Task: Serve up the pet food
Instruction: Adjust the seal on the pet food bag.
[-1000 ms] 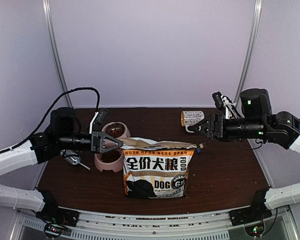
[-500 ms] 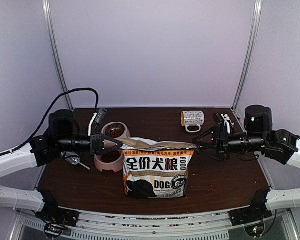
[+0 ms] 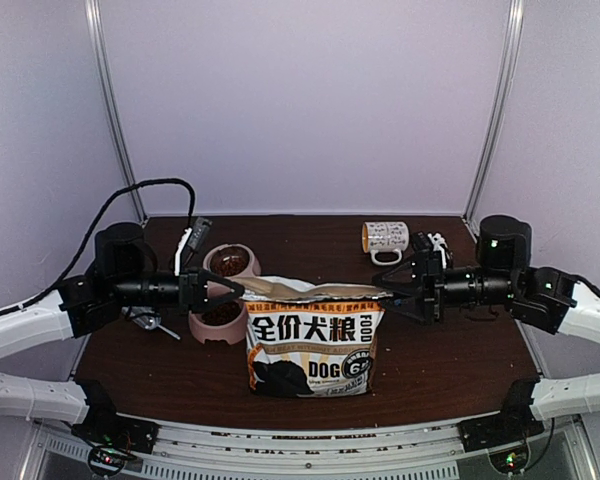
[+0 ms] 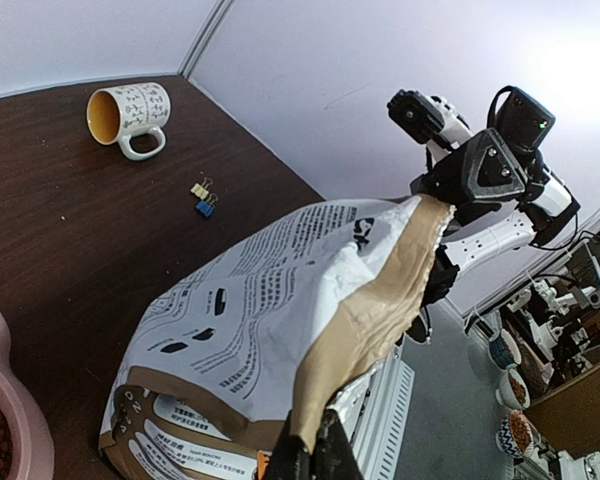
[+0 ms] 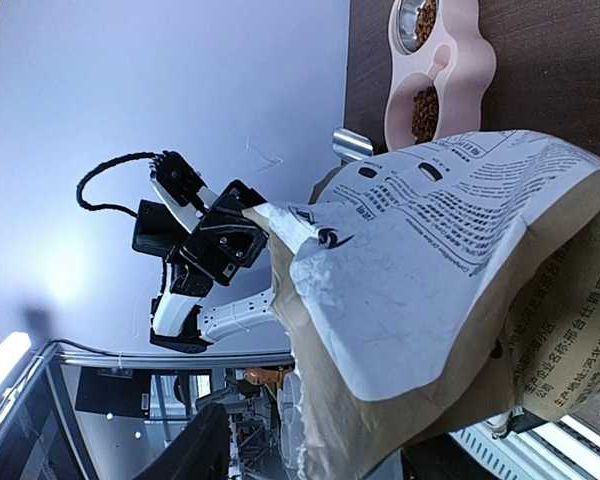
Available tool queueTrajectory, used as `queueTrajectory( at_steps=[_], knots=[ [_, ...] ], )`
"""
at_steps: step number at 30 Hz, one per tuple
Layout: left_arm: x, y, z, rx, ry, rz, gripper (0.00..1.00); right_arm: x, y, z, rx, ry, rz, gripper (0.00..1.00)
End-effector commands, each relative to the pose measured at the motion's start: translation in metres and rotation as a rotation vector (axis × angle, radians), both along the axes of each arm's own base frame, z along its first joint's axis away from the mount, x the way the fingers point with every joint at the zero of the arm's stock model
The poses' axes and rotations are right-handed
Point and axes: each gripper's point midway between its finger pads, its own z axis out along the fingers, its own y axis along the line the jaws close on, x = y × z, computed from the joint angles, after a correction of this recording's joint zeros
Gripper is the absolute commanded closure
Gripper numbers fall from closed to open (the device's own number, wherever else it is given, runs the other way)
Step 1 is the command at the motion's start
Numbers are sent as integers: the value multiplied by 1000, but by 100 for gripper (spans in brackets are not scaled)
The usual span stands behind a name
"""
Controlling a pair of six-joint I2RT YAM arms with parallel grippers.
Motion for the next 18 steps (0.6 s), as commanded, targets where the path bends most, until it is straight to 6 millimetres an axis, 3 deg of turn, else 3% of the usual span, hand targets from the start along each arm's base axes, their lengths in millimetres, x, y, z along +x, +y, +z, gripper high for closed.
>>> queueTrajectory(
  at_steps=[1,12,18],
  knots=[
    [-4,0,21,-61,-118,-20,100,3,8,7,74,21,8,44],
    [-14,-1,16,-67,-176,-50,100,15,18,-23,69,112,-27,53],
    [-18,4,19,-97,-251,-42,100,23,21,-29,87,123,-53,76]
  ],
)
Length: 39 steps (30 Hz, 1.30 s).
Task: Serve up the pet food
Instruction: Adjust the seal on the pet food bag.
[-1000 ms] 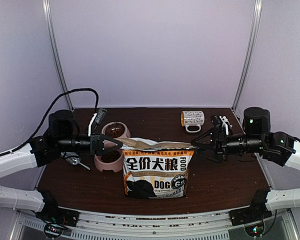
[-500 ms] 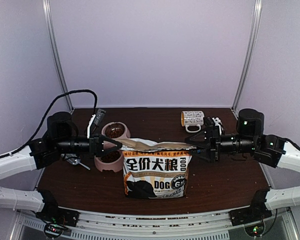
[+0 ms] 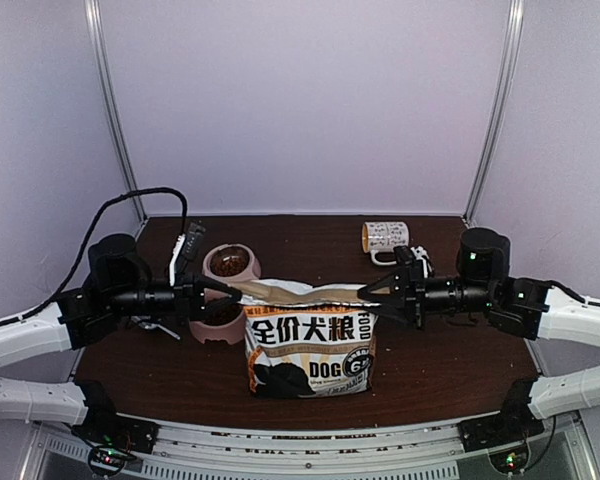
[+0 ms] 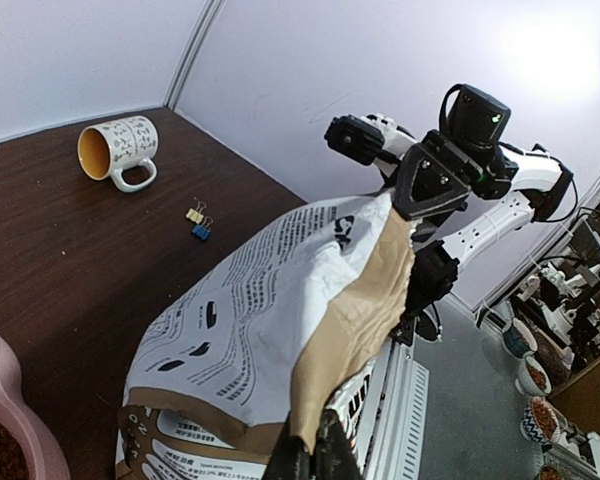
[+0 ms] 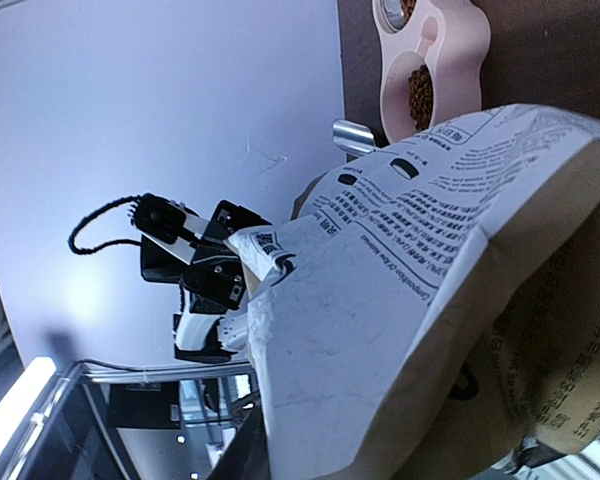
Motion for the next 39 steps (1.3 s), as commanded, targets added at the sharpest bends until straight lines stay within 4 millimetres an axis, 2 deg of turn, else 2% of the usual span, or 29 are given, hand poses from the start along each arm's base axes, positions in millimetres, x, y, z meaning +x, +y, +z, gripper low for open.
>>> queueTrajectory(
  at_steps=[1,3,4,8,12,17,25,27,29,30,36,39],
  knots=[
    [-7,3,19,-66,-138,-8,100,11,2,1,30,-20,-42,81],
    [-5,6,22,-80,-158,13,100,13,4,5,28,-45,-41,97],
    [-5,7,27,-97,-173,24,100,14,3,8,25,-64,-43,100],
    [3,22,37,-149,-219,137,100,21,-6,27,34,-181,-97,100],
    [9,36,22,-156,-209,225,100,28,-19,26,33,-272,-162,100],
    [6,27,2,-127,-139,178,100,25,-16,8,32,-325,-126,100],
    [8,19,-34,-22,-96,155,100,24,-26,5,33,-478,-154,100],
    [7,17,-34,-6,-91,141,100,23,-25,8,37,-501,-146,100],
    [6,14,-25,4,-86,119,100,21,-24,12,40,-518,-131,100],
    [5,13,-20,18,-74,111,96,19,-22,16,46,-529,-119,100],
    [15,17,27,103,-146,149,50,11,-15,34,77,-577,-56,100],
    [24,26,28,184,-173,202,33,9,-13,36,78,-582,-42,100]
  ],
)
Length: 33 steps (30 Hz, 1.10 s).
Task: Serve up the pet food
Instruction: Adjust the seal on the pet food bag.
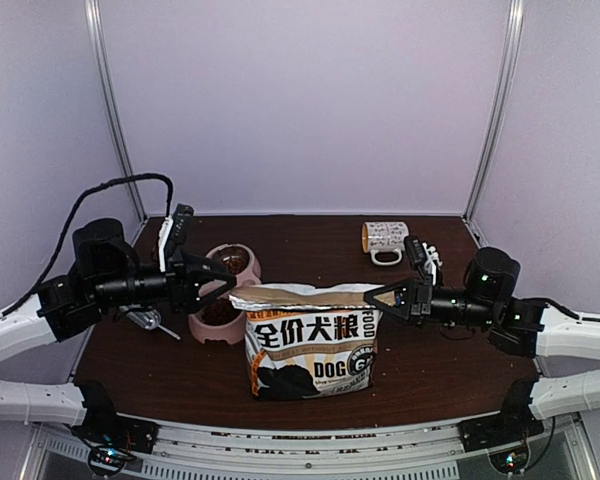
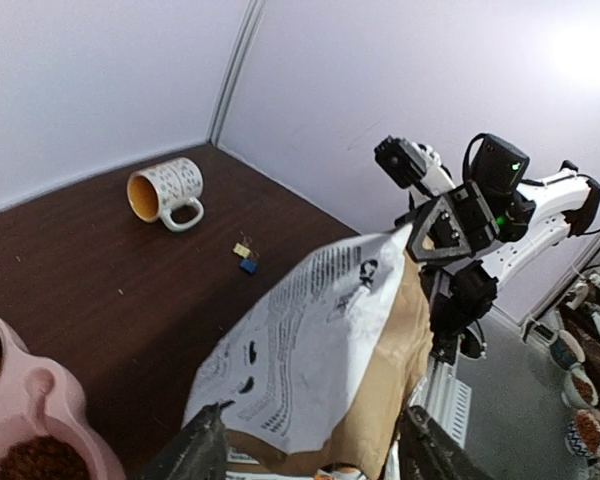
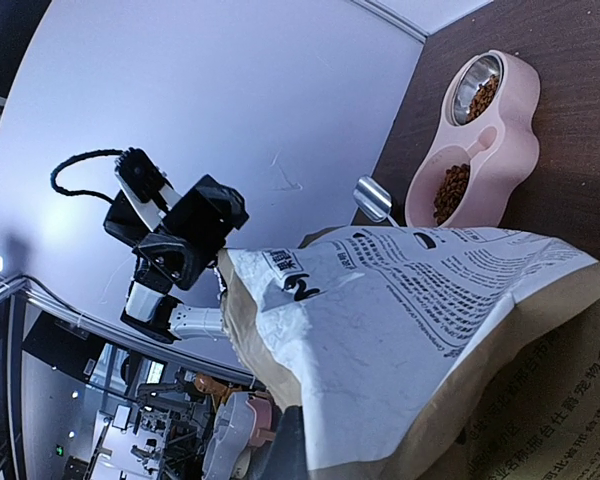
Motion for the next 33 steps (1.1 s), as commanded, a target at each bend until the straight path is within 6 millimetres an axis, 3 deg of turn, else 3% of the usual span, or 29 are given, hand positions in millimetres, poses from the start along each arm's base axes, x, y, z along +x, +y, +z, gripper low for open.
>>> queueTrajectory(
  at_steps=[1,6,12,14,18,26,29,33],
  knots=[
    [17,15,-2,141,-40,100,31,3,-4,36,55,-115,-14,100],
    [9,-5,-1,123,-23,-33,17,2,-4,36,54,-116,-7,100],
    [-4,-26,-15,123,0,-198,16,1,-3,36,54,-121,-3,100],
    [-7,-30,-20,125,7,-238,21,1,-4,35,51,-122,-6,100],
    [-6,-35,-32,139,25,-261,42,1,-3,34,46,-122,-2,100],
    [3,-38,-19,102,-30,-234,45,1,-3,33,43,-125,-1,100],
    [2,-40,-18,92,-26,-246,52,1,-2,33,43,-124,0,100],
    [-1,-44,-23,94,-7,-282,68,1,-2,32,37,-126,0,100]
  ],
)
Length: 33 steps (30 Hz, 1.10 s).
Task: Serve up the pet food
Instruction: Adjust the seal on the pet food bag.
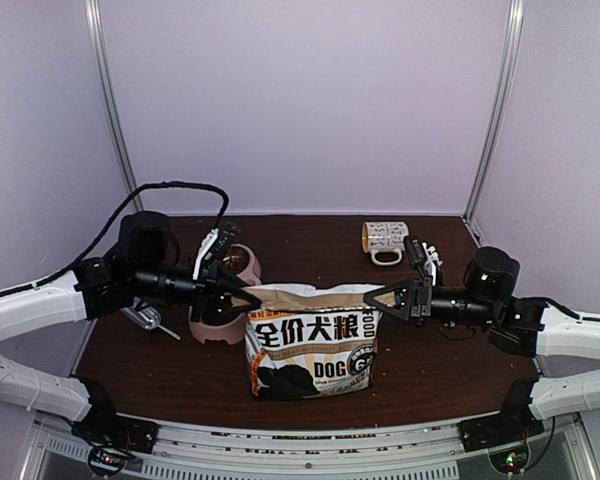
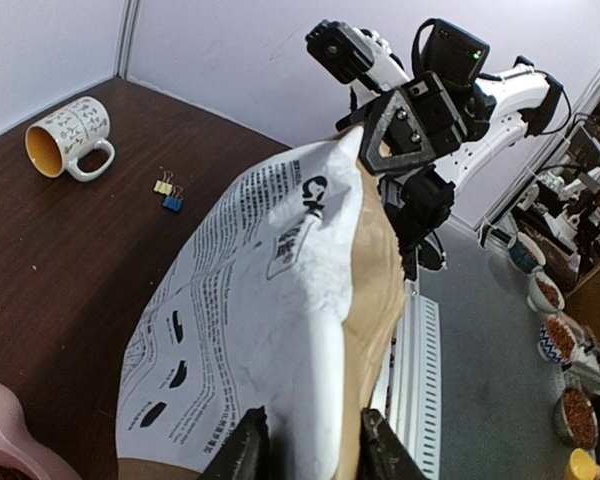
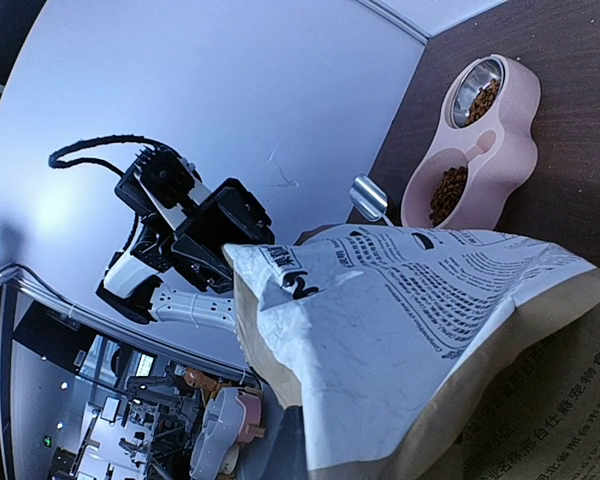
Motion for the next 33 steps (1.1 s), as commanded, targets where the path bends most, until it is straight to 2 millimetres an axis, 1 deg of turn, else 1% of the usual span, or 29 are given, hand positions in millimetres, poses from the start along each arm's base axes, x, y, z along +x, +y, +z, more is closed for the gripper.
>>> queueTrajectory(
  at_steps=[1,5,9,11,13,15,16,17,19,21,25,30,33],
  knots=[
    [5,-6,13,-47,-42,-24,73,3,-2,33,56,-92,-10,100],
    [3,-5,10,-40,-45,-31,100,4,-4,33,42,-101,-23,100],
    [6,0,11,-51,-64,7,100,8,-11,32,5,-121,-64,100],
    [7,3,12,-70,-63,24,100,8,-13,33,-29,-146,-67,88],
    [9,6,12,-82,-55,38,100,6,-14,40,-62,-189,-58,76],
    [12,8,12,-83,-44,50,100,5,-18,43,-110,-232,-53,65],
    [13,9,13,-84,-42,54,100,4,-21,42,-149,-255,-48,60],
    [13,9,14,-86,-41,51,100,4,-23,47,-159,-287,-50,56],
    [12,9,15,-90,-39,45,100,5,-30,50,-196,-320,-56,46],
    [11,8,16,-93,-38,36,100,7,-33,57,-213,-358,-55,38],
    [8,8,14,-95,-28,19,100,16,-30,64,-273,-413,-27,30],
    [8,5,13,-100,-18,9,100,25,-20,72,-318,-468,16,28],
    [7,4,15,-109,-20,0,100,27,-16,60,-351,-450,40,27]
  ],
)
